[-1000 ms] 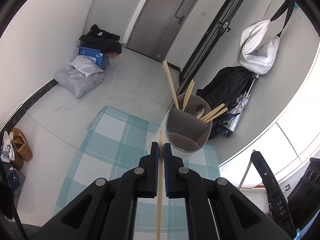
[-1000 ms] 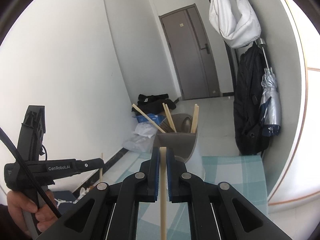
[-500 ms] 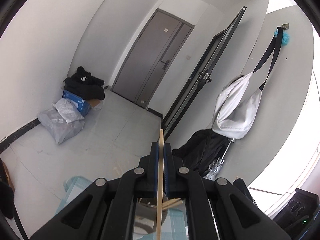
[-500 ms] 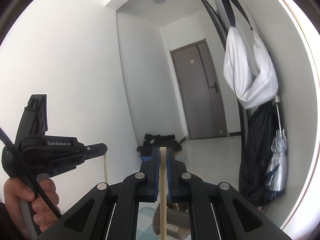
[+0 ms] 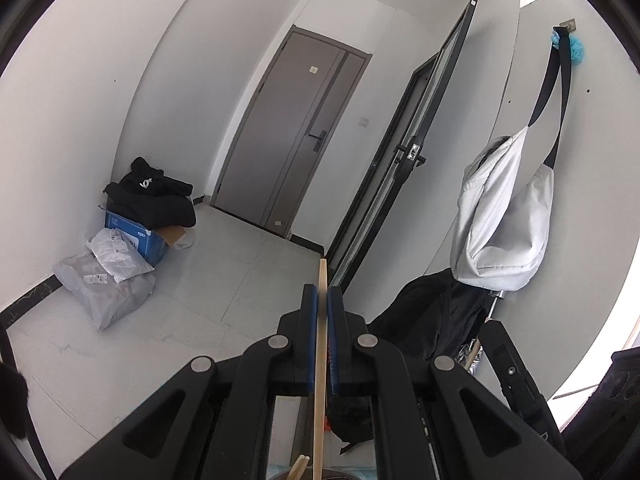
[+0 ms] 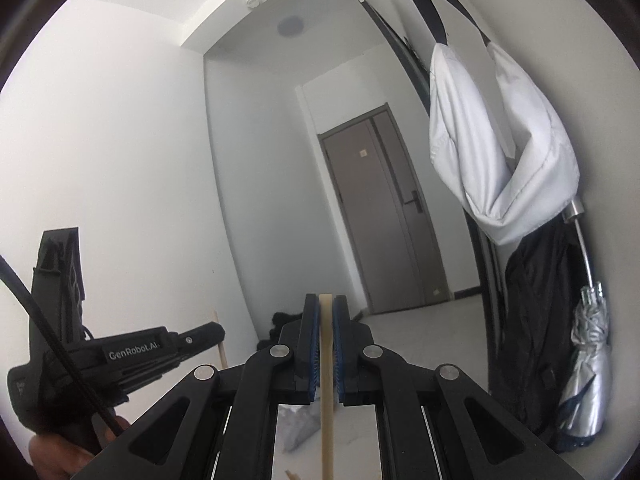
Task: Organize utensils
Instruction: 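Lift both chopsticks and carry them above the white holder, then lower both chopsticks into the holder and open both grippers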
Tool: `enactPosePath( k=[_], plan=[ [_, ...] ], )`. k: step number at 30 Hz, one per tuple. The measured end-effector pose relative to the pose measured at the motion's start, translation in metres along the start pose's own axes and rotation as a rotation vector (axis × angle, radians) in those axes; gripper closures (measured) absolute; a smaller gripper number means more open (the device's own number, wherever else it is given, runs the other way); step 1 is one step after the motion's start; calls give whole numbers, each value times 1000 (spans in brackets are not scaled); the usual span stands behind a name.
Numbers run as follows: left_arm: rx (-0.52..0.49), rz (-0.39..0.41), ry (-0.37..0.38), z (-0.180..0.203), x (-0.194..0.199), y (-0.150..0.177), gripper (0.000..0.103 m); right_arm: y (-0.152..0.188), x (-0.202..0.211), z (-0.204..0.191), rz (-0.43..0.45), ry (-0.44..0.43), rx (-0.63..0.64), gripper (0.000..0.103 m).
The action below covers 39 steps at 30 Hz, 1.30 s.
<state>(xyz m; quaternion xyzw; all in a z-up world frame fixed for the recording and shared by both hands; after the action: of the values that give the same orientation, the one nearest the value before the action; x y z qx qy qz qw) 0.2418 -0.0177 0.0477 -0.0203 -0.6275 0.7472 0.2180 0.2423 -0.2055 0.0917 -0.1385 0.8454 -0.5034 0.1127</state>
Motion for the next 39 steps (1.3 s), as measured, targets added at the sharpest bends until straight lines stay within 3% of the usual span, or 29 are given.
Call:
enactPosePath(
  k=[6, 11, 23, 30, 39],
  plan=[
    [21, 8, 20, -8, -9, 10, 101, 20, -16, 10, 11, 20, 6, 97],
    [-59, 28, 46, 7, -18, 13, 102, 29, -19, 15, 45, 58, 3, 97],
    [-41, 37, 69, 10, -32, 12, 101, 51, -10, 26, -13, 88, 44, 97],
    [-139, 89, 24, 21, -23, 18, 101, 53, -4, 28, -21, 85, 43, 97],
    [-242, 108, 63, 36, -16, 23, 101, 62, 10, 32, -67, 98, 37, 97]
  ],
)
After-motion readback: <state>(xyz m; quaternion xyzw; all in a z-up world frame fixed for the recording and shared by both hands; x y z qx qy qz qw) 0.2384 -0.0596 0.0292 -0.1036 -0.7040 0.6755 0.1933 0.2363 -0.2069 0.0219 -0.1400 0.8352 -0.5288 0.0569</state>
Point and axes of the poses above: each gripper's, at about its wrist camera, not at the fingertips, and x roughly against the way its jaws point, z to its right, y to its underside, the point moved 7 cm from there along -x, roughly the way its jaws point, and after that the axes turned 14 degrees about -x, right-handed, at the moved point
